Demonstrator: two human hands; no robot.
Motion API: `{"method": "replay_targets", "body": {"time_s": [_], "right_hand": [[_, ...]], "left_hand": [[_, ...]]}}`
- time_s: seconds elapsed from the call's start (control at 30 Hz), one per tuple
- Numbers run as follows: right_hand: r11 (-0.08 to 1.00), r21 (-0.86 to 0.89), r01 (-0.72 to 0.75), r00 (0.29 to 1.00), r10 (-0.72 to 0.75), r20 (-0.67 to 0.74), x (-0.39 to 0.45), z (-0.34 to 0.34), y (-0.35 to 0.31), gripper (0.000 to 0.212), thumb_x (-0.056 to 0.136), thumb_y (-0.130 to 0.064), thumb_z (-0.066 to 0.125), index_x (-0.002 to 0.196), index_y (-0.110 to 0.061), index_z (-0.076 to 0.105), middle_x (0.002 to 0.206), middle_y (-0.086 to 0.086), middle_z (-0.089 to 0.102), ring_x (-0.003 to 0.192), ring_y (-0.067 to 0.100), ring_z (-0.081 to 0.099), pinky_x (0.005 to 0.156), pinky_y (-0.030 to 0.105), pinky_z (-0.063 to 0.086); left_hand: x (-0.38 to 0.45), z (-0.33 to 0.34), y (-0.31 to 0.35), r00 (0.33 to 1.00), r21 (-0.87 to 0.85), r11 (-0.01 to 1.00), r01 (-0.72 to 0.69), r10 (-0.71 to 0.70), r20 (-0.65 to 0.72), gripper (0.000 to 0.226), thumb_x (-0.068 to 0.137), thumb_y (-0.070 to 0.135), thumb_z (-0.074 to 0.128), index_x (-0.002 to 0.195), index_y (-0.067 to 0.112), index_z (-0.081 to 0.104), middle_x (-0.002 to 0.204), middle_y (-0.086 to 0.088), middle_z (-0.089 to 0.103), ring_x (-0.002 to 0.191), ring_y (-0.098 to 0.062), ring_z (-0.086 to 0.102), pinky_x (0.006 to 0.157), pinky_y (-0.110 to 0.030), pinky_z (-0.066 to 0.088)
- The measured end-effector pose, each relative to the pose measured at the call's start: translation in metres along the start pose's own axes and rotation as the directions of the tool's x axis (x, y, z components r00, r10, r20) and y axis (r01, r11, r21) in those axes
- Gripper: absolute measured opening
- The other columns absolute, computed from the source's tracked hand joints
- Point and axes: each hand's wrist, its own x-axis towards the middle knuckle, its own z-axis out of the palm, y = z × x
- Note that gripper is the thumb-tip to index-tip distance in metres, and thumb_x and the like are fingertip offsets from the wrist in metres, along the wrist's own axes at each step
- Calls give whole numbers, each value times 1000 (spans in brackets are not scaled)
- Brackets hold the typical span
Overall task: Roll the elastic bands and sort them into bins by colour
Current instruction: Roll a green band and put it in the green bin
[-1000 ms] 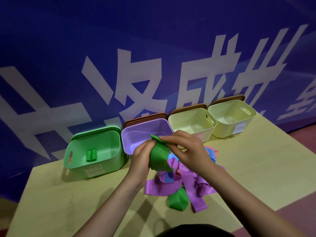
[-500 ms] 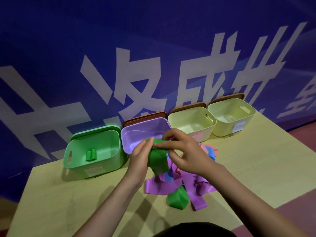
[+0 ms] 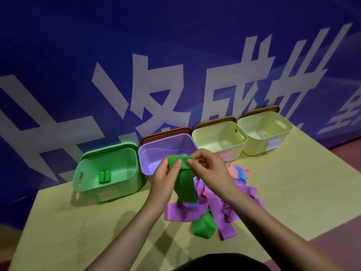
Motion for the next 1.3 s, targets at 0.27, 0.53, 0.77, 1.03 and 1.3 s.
{"method": "replay_targets", "body": {"time_s": [0.27, 0.53, 0.77, 1.03, 1.3], "right_hand": [[999, 48, 3, 994, 2, -107, 0, 7, 7, 7, 92, -2, 59, 85, -1, 58, 64, 8, 53, 52, 6, 52, 50, 16, 43], [994, 105, -30, 996, 38, -75, 3, 6, 5, 14, 93, -4, 58, 95, -13, 69, 69, 4, 60, 55, 1, 53, 51, 14, 44], [983, 147, -111, 994, 113, -7, 10, -2, 1, 7, 92, -3, 59, 87, 0, 63, 49, -5, 51, 43, 4, 47, 45, 14, 38], [978, 161, -134, 990, 140, -24, 17, 0, 5, 9, 94, -4, 54, 87, 1, 55, 44, -6, 49, 40, 5, 46, 45, 16, 39], [972, 128, -196, 980, 197, 0, 25, -1, 3, 16, 95, -4, 54, 79, -4, 53, 41, -6, 50, 36, 4, 46, 42, 14, 36]], "left_hand": [[4, 3, -1, 995, -38, 994, 101, -101, 1, 23, 100, 22, 45, 97, 19, 68, 91, -1, 73, 86, -15, 67, 81, -31, 51], [7, 1, 2, 993, -15, 994, 107, -106, 59, 27, 102, 21, 39, 102, 24, 65, 97, 3, 73, 94, -14, 67, 88, -33, 51], [10, -1, -5, 985, -86, 983, 164, -159, 61, 26, 101, 22, 41, 104, 16, 67, 109, -17, 69, 108, -35, 63, 98, -50, 47], [4, -3, -11, 971, 8, 990, 140, -139, 195, 26, 89, 7, 63, 114, 9, 59, 97, 2, 71, 83, -2, 68, 69, -14, 49], [7, -14, -10, 981, 118, 991, 71, -90, 170, 19, 88, 3, 63, 98, 20, 64, 88, 9, 72, 77, 0, 67, 66, -14, 48]]}}
